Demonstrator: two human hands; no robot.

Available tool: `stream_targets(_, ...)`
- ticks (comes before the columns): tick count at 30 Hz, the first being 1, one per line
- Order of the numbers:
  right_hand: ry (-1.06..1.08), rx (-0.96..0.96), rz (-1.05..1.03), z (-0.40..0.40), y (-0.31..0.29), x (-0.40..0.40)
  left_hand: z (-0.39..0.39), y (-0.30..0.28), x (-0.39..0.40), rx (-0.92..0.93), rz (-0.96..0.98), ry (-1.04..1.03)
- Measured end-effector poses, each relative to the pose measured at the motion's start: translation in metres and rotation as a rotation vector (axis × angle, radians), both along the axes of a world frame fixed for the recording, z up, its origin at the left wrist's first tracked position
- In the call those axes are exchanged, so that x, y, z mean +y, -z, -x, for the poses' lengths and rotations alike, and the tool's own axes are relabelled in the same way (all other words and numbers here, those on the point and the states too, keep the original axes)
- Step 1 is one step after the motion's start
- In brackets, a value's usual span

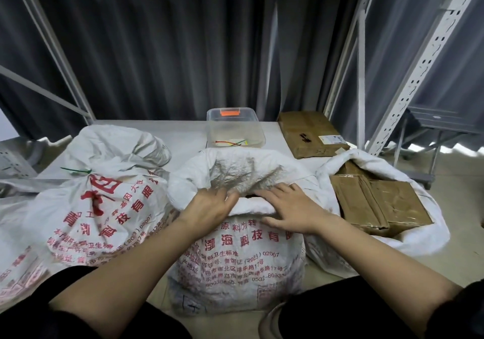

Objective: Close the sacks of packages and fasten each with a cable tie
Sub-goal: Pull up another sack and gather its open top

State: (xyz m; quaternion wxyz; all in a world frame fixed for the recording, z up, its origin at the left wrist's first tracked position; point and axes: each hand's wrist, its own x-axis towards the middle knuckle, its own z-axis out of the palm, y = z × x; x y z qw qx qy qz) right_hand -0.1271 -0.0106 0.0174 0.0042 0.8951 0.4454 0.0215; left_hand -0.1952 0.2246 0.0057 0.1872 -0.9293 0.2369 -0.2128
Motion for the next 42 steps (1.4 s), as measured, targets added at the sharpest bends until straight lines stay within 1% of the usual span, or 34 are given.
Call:
stream_targets(1, 0.033, 0.154, -0.004, 0.002, -0.004, 0.008, 0.000, 0.002, -0.003, -0.030, 0.024, 0.021)
stream_targets(2, 0.054, 0.263, -0.016, 0.003, -0.008, 0.017, -0.001, 0.002, -0.006, -0.038, 0.059, 0.022)
stream_targets(4, 0.079, 0.415, -0.051, 0.000, -0.013, 0.033, 0.000, 0.000, -0.011, -0.027, 0.138, 0.001)
stream_targets(5, 0.086, 0.488, -0.059, -0.001, -0.016, 0.038, 0.001, -0.003, -0.012, 0.013, 0.172, -0.040)
stream_targets(6, 0.092, 0.545, -0.072, 0.000, -0.017, 0.042, 0.002, -0.007, -0.010, 0.120, 0.204, -0.084)
stream_targets(7, 0.093, 0.562, -0.091, 0.001, -0.018, 0.044, 0.003, -0.008, -0.006, 0.256, 0.247, -0.109)
stream_targets(8, 0.090, 0.543, -0.114, 0.002, -0.017, 0.043, 0.005, -0.012, -0.001, 0.424, 0.291, -0.126)
stream_targets(9, 0.081, 0.493, -0.139, 0.005, -0.014, 0.041, 0.006, -0.017, 0.004, 0.548, 0.348, -0.132)
stream_targets(11, 0.042, 0.320, -0.203, 0.010, -0.011, 0.035, 0.009, -0.027, 0.015, 0.651, 0.466, -0.130)
stream_targets(13, -0.042, 0.099, -0.248, 0.015, -0.004, 0.030, 0.006, -0.031, 0.024, 0.626, 0.458, -0.099)
stream_targets(15, -0.140, -0.135, -0.233, 0.020, 0.005, 0.027, 0.004, -0.031, 0.026, 0.598, 0.386, -0.073)
stream_targets(16, -0.162, -0.195, -0.218, 0.022, 0.009, 0.026, 0.004, -0.030, 0.024, 0.566, 0.341, -0.068)
stream_targets(17, -0.156, -0.223, -0.203, 0.023, 0.012, 0.026, 0.005, -0.027, 0.022, 0.488, 0.293, -0.026)
stream_targets(18, -0.130, -0.194, -0.183, 0.024, 0.013, 0.027, 0.006, -0.023, 0.020, 0.394, 0.243, 0.035)
stream_targets(19, -0.091, -0.136, -0.172, 0.025, 0.011, 0.028, 0.009, -0.019, 0.017, 0.313, 0.219, 0.079)
stream_targets(21, -0.014, 0.068, -0.163, 0.026, -0.001, 0.031, 0.016, -0.010, 0.015, 0.212, 0.179, 0.131)
stream_targets(24, 0.070, 0.380, -0.191, 0.022, -0.014, 0.045, 0.023, -0.001, 0.009, 0.019, 0.129, 0.123)
stream_targets(27, 0.086, 0.752, -0.190, 0.018, -0.014, 0.064, 0.030, 0.001, 0.008, -0.156, 0.193, 0.117)
stream_targets(29, 0.108, 0.888, -0.158, 0.017, -0.010, 0.075, 0.034, 0.003, 0.011, -0.171, 0.278, 0.034)
stream_targets(31, 0.128, 0.937, -0.144, 0.018, -0.005, 0.082, 0.037, 0.008, 0.013, -0.068, 0.339, -0.109)
stream_targets(34, 0.141, 0.855, -0.162, 0.022, 0.012, 0.087, 0.042, 0.013, 0.019, 0.113, 0.508, -0.300)
stream_targets(35, 0.149, 0.817, -0.205, 0.025, 0.017, 0.086, 0.045, 0.014, 0.023, 0.177, 0.614, -0.361)
stream_targets(38, 0.178, 0.670, -0.341, 0.033, 0.028, 0.081, 0.052, 0.014, 0.036, 0.464, 1.045, -0.574)
stream_targets(39, 0.179, 0.581, -0.352, 0.036, 0.030, 0.080, 0.052, 0.015, 0.038, 0.534, 1.185, -0.611)
stream_targets(40, 0.164, 0.471, -0.365, 0.041, 0.030, 0.079, 0.050, 0.016, 0.040, 0.567, 1.318, -0.624)
stream_targets(42, 0.030, 0.152, -0.381, 0.050, 0.035, 0.080, 0.045, 0.016, 0.039, 0.563, 1.525, -0.641)
